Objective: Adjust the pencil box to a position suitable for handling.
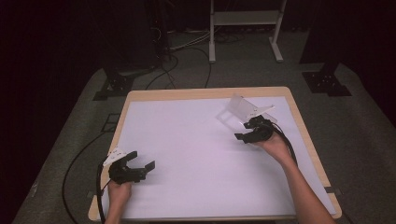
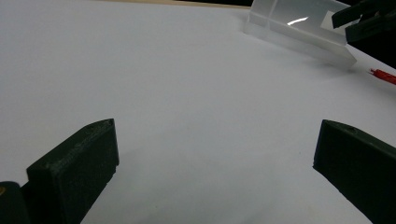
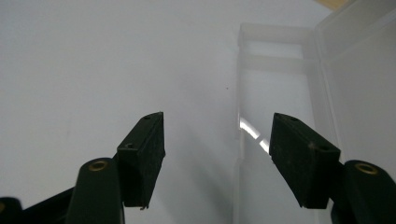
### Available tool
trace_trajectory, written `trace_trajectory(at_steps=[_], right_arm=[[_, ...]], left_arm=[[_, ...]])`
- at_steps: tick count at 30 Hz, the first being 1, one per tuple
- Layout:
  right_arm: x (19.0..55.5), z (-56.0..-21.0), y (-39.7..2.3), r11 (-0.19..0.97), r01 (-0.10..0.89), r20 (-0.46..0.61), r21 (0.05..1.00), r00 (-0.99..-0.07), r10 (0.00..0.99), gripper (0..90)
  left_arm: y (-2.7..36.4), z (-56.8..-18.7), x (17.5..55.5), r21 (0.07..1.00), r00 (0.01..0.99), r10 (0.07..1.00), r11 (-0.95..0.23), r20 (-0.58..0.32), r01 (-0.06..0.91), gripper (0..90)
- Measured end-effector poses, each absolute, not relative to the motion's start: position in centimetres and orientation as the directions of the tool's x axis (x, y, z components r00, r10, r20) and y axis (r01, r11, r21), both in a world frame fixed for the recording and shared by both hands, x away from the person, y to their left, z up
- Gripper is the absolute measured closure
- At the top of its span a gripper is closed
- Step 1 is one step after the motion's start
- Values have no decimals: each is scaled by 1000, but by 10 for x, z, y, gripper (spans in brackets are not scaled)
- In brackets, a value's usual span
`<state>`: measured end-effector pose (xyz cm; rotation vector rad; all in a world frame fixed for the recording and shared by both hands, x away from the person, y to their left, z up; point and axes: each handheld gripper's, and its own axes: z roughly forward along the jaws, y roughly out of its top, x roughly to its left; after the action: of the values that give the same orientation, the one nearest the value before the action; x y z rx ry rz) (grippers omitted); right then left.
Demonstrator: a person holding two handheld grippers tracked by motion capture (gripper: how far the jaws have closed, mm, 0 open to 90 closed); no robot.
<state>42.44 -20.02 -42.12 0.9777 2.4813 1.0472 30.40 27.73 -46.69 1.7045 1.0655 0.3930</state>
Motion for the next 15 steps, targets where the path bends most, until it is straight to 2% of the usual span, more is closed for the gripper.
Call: trace_trajectory(at_steps=[4,13,15], right_arm=[[431,-428,-198,512,490,7,706,-727,687,367],[441,-442,-194,509,524,-1,683,-696,718,461],[444,-447,-193,512,537,-1,671,-689,724,517]], left_arm=[[278,-467,304,886,551,802,-61,-230,460,0],[278,-467,304,885,555,796,-56,-240,463,0],[278,-467,305,884,555,796,-57,-241,465,0]])
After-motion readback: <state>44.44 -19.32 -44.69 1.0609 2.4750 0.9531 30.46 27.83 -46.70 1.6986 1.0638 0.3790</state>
